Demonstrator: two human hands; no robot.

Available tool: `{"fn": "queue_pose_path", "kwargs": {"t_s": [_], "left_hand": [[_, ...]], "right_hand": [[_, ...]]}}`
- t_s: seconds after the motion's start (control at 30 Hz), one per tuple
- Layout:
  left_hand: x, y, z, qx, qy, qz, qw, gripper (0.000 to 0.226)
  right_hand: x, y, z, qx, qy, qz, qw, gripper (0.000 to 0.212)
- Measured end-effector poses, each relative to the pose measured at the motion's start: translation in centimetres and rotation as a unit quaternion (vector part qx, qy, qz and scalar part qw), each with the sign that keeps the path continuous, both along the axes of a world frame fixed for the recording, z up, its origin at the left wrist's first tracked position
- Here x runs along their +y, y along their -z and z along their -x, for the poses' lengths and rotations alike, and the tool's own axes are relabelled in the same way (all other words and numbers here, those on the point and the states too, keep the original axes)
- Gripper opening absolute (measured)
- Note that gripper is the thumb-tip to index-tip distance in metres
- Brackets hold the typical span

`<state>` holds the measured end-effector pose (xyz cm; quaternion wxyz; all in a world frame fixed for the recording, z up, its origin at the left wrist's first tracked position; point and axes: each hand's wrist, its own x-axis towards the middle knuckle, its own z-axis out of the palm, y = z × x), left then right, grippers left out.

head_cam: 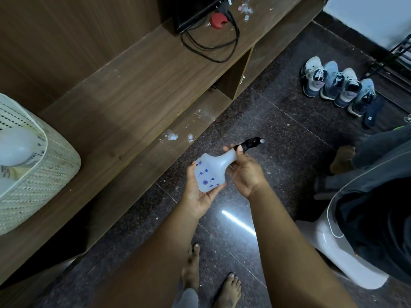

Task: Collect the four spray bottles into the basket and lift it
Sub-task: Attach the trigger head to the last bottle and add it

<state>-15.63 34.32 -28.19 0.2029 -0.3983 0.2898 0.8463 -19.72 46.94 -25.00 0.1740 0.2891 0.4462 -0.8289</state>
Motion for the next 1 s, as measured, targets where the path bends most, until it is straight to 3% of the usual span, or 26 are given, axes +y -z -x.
{"fn": "queue_pose_path", "kwargs": {"t_s": [0.2, 0.3, 0.43, 0.57, 0.67, 0.73, 0.9, 1.0], "left_hand": [[-0.4, -0.5, -0.4, -0.026, 0.015, 0.084, 0.996, 0.052], [-0.9, -1.2, -1.0, -0.037, -0.006, 0.092, 0.995, 0.054], [-2.2, -2.8, -1.3, -0.035, -0.046, 0.050, 0.997, 0.063], [-3.5, -5.5, -1.0, -0.030, -0.086, -0.008, 0.996, 0.070], [-5.6, -8.3, -1.6, -0.030, -0.095, 0.009, 0.995, 0.071], [-6.9, -10.6, -2.3, -0.030, -0.113, 0.048, 0.992, 0.071], [-10.6, -17.7, -5.8, 0.023, -0.181, 0.191, 0.964, 0.057], [-13.6, -20.9, -8.3, 0.069, -0.219, 0.274, 0.934, 0.081]], "right_hand": [[-2.3, 0.5, 0.0, -0.080, 0.071, -0.098, 0.989, 0.032], [-2.9, 0.2, -0.3, -0.085, 0.057, -0.106, 0.989, 0.033], [-3.7, -1.7, -0.4, 0.005, -0.032, -0.062, 0.998, 0.023], [-5.2, -4.8, -0.3, 0.083, -0.111, -0.015, 0.990, 0.035], [-6.9, -7.8, -0.5, 0.120, -0.133, -0.046, 0.983, 0.024], [-8.6, -10.1, -0.9, 0.145, -0.143, -0.082, 0.976, 0.004], [-14.9, -16.5, -2.7, 0.218, -0.169, -0.151, 0.949, 0.028], [-19.5, -20.4, -4.4, 0.252, -0.227, -0.164, 0.926, 0.043]]}}
